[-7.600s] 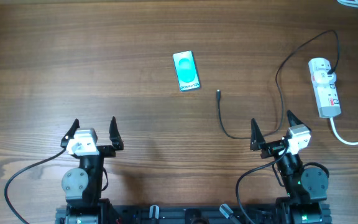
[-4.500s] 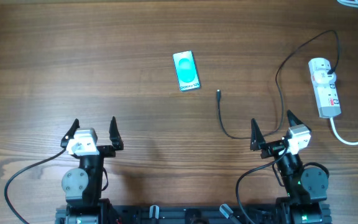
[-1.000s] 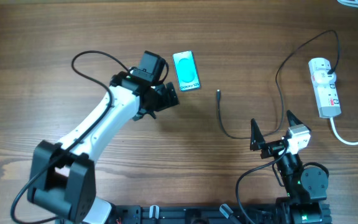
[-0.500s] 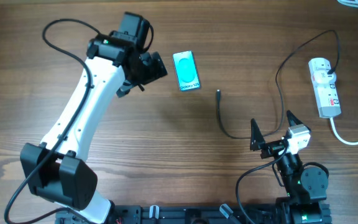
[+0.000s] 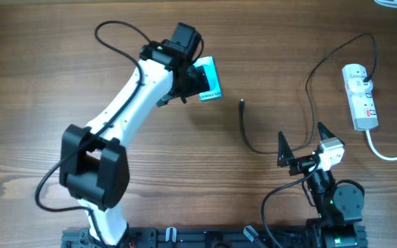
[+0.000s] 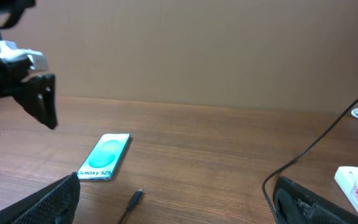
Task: Plug charger to phone and switch on socket
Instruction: 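Lower the left gripper and grasp the phone's edge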
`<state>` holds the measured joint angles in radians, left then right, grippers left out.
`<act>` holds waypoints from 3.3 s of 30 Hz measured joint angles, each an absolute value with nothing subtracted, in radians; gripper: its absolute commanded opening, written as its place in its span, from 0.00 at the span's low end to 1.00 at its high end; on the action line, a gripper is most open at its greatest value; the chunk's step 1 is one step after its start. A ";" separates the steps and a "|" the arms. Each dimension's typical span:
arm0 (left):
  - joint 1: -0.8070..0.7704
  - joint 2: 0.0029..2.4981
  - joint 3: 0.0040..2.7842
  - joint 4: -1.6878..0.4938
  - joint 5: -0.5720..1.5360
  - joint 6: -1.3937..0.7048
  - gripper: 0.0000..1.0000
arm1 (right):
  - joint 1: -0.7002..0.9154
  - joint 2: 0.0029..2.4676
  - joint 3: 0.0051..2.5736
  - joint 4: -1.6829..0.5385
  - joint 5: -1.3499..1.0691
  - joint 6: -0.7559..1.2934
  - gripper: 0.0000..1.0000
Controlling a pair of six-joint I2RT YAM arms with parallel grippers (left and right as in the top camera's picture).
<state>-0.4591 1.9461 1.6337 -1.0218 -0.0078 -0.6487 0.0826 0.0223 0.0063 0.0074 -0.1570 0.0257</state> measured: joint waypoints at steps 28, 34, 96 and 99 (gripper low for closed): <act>-0.525 2.116 1.634 -0.918 -0.011 -0.649 1.00 | 0.083 0.022 0.006 0.007 -0.157 0.026 1.00; -0.525 2.117 1.634 -0.839 -0.022 -0.649 1.00 | 0.083 0.022 0.006 0.007 -0.157 0.026 1.00; -0.477 2.331 1.843 -0.774 -0.019 -0.641 1.00 | 0.083 0.022 0.006 0.007 -0.157 0.026 1.00; -0.477 2.330 1.840 -0.771 -0.025 -0.641 1.00 | 0.083 0.022 0.006 0.007 -0.157 0.026 1.00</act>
